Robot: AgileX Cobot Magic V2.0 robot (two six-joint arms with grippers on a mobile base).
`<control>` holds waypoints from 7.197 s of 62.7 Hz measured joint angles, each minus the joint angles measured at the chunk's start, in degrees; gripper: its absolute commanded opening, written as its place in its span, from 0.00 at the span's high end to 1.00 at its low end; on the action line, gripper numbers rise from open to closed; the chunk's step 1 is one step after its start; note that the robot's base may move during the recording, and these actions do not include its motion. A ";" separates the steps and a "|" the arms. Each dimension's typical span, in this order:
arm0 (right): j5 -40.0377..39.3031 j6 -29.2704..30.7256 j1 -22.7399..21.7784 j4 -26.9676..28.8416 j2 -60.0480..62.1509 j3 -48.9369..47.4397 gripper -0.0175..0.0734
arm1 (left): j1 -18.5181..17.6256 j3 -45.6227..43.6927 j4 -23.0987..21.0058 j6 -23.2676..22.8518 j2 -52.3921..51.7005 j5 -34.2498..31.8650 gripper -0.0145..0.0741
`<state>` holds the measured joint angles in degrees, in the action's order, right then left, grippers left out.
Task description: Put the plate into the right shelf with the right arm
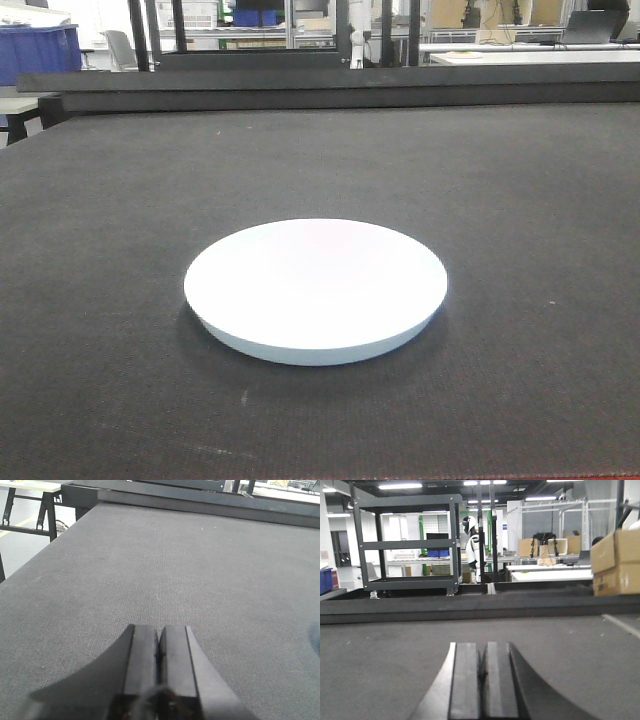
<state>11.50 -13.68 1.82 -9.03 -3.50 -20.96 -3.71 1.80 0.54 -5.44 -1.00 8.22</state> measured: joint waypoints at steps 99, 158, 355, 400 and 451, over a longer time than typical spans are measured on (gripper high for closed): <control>50.00 6.40 27.39 17.17 -101.14 -62.71 0.12 | 0.00 0.00 0.00 0.00 0.00 0.00 0.89; 48.55 6.40 27.29 16.77 -106.78 -62.71 0.54 | 0.00 0.00 0.00 0.00 0.00 0.00 0.89; -2.80 3.56 27.29 4.14 -4.91 -4.49 0.75 | 0.00 0.00 0.00 0.00 0.00 0.00 0.89; -3.03 3.56 27.29 4.14 -4.86 -4.49 0.75 | 0.00 0.00 0.00 0.00 0.00 0.00 0.89; -3.08 3.56 27.29 4.14 -4.86 -4.49 0.75 | 0.00 0.00 0.00 0.00 0.00 0.00 0.89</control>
<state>8.42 -10.12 29.11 -4.89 -8.36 -25.45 -3.71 1.80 0.54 -5.44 -1.00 8.22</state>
